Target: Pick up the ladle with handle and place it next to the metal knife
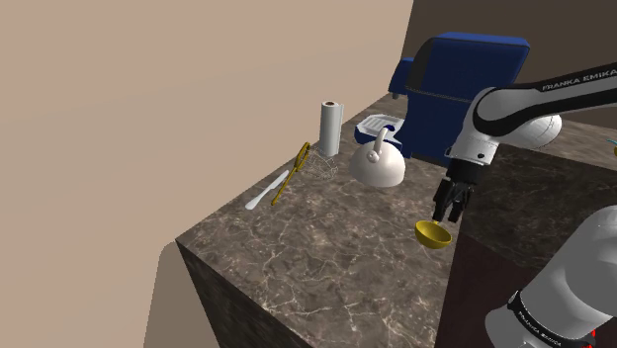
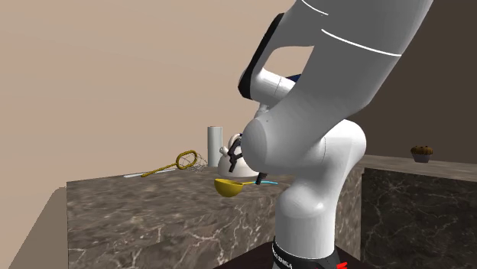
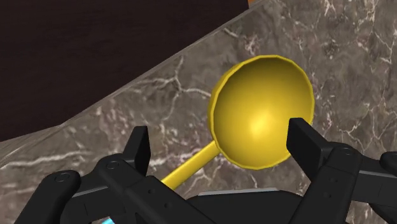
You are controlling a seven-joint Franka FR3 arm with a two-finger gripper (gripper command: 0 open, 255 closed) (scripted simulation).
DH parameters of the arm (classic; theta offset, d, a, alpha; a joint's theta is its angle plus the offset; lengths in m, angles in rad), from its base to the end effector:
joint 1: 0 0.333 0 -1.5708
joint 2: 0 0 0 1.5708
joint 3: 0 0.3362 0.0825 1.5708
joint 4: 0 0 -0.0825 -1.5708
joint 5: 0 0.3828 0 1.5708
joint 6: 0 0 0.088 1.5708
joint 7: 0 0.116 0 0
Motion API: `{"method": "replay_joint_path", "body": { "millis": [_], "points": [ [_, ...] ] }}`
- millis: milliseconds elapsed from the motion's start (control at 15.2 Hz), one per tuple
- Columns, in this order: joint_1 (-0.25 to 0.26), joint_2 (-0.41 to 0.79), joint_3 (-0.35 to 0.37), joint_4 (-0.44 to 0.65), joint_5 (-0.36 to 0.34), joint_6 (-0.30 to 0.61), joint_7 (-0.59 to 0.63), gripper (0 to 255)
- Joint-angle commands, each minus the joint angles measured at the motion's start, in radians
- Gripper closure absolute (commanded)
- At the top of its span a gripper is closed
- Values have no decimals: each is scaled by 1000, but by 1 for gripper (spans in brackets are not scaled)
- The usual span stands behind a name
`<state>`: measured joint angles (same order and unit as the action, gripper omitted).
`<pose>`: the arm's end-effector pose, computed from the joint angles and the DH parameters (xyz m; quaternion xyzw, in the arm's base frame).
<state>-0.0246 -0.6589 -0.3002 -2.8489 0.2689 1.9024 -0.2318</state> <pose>0.2677 -0.0547 0.3581 -0.9634 0.0643 0.1022 0.2395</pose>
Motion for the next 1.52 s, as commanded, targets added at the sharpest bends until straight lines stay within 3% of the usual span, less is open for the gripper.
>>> {"method": "replay_joint_path", "body": {
  "millis": [0,594,660,1254,1452],
  "points": [
    [5,4,3,-26,9,31,-5,0],
    [12,10,6,-43,18,55,-7,0],
    [12,10,6,-43,18,55,-7,255],
    [12,10,6,-43,18,55,-7,255],
    [6,-23,14,-21,11,5,15,255]
  ]
}}
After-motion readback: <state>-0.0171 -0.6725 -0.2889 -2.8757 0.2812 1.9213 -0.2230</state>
